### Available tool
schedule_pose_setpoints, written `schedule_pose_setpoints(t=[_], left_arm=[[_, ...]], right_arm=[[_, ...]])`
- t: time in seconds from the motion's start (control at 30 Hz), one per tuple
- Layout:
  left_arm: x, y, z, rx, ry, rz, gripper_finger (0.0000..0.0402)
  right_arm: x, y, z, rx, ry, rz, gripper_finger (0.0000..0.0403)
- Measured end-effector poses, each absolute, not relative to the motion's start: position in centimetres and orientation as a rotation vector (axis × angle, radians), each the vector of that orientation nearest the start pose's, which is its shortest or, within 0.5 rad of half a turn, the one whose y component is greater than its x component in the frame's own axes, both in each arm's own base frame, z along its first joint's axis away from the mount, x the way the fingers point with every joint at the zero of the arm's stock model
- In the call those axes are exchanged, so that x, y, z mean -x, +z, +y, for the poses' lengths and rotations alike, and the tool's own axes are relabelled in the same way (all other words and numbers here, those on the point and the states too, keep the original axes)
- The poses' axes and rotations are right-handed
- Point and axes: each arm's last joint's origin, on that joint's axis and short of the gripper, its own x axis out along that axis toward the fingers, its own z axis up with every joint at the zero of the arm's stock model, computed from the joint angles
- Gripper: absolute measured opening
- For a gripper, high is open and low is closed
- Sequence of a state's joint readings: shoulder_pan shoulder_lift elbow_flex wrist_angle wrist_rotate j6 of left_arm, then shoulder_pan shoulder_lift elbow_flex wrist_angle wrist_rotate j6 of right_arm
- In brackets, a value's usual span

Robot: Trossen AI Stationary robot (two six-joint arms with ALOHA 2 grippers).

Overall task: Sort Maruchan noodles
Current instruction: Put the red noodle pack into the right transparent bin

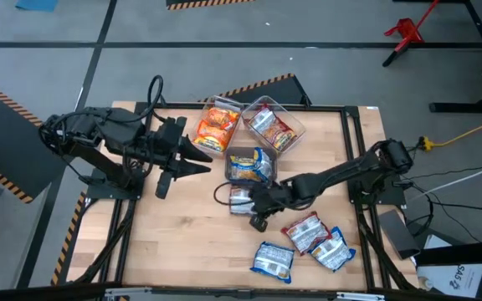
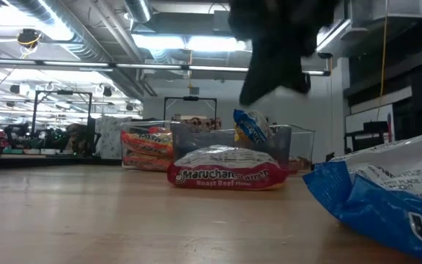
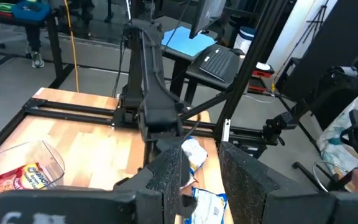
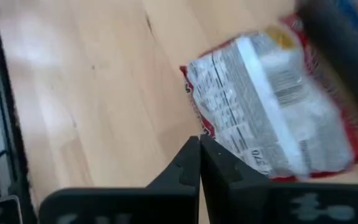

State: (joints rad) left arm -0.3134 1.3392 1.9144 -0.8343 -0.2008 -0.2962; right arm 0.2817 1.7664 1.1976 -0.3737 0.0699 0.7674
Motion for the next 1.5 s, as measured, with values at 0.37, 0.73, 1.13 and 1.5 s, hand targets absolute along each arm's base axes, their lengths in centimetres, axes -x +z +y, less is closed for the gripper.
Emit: schedule_pose_setpoints(t=[0.37,0.73,1.13,1.5], left_arm=[[-21.5,51.2,-6.3,0.235,-0.041,0.338,0.0104],[-22.0,47.7,-6.9,0.307,0.157,0.497,0.0104],[-24.2,40.2,-9.5,0.366,0.195,0.655,0.0136],[-25.6,28.9,-11.1,0.557,0.293,0.658,0.0165]], right_arm=[[-30.9,25.2,12.5,-0.303,-0.461,1.299,0.0002],[-32.1,18.3,13.0,-0.755,-0.513,0.935,0.0189],[-31.8,14.8,9.7,-0.92,-0.64,0.789,0.0347],[-33.5,12.9,9.2,-0.964,-0.582,0.766,0.0353]])
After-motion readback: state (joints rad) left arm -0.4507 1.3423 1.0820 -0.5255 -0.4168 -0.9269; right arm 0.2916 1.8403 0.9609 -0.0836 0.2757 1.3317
